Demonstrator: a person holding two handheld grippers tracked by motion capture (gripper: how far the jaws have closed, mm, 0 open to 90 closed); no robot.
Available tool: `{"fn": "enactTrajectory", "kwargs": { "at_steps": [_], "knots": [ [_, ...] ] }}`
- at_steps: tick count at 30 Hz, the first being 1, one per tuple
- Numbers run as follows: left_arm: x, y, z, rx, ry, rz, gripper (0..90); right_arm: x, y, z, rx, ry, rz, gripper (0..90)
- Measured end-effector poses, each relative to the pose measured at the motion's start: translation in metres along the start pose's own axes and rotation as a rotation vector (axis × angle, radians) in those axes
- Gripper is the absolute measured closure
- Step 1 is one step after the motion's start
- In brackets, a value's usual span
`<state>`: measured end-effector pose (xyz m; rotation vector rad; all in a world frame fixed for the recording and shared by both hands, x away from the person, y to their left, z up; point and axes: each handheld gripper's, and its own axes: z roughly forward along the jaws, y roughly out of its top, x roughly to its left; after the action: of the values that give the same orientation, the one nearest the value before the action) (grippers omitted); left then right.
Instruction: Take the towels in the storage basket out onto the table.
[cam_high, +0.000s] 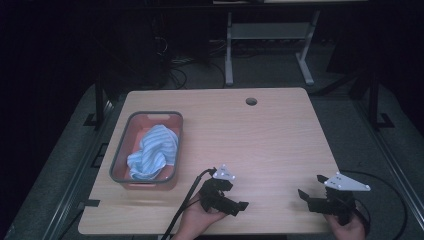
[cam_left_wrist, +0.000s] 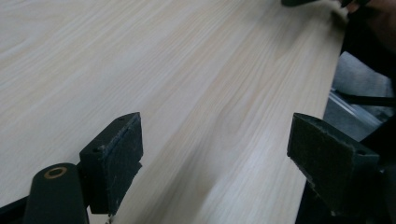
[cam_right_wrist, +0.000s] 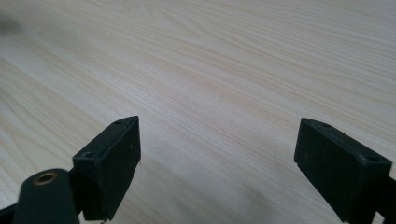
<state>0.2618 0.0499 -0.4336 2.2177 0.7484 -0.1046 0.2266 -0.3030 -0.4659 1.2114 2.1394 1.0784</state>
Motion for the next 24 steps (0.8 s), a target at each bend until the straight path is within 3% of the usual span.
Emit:
{"fn": "enactTrajectory", "kwargs": {
  "at_steps": [6,19,24],
  "knots": [
    [-0.001,0.022,-0.002,0.017,0.007,0.033,18.0,0.0,0.0,0.0,0.002,0.003,0.013,14.1],
    [0.007,0.046,-0.01,0.024,-0.009,0.024,20.0,0.0,0.0,-0.003,-0.01,-0.008,0.012,14.1],
    [0.01,0.06,-0.015,0.04,0.02,0.04,19.8,-0.001,0.0,-0.003,-0.012,-0.005,0.01,14.1]
  ]
}}
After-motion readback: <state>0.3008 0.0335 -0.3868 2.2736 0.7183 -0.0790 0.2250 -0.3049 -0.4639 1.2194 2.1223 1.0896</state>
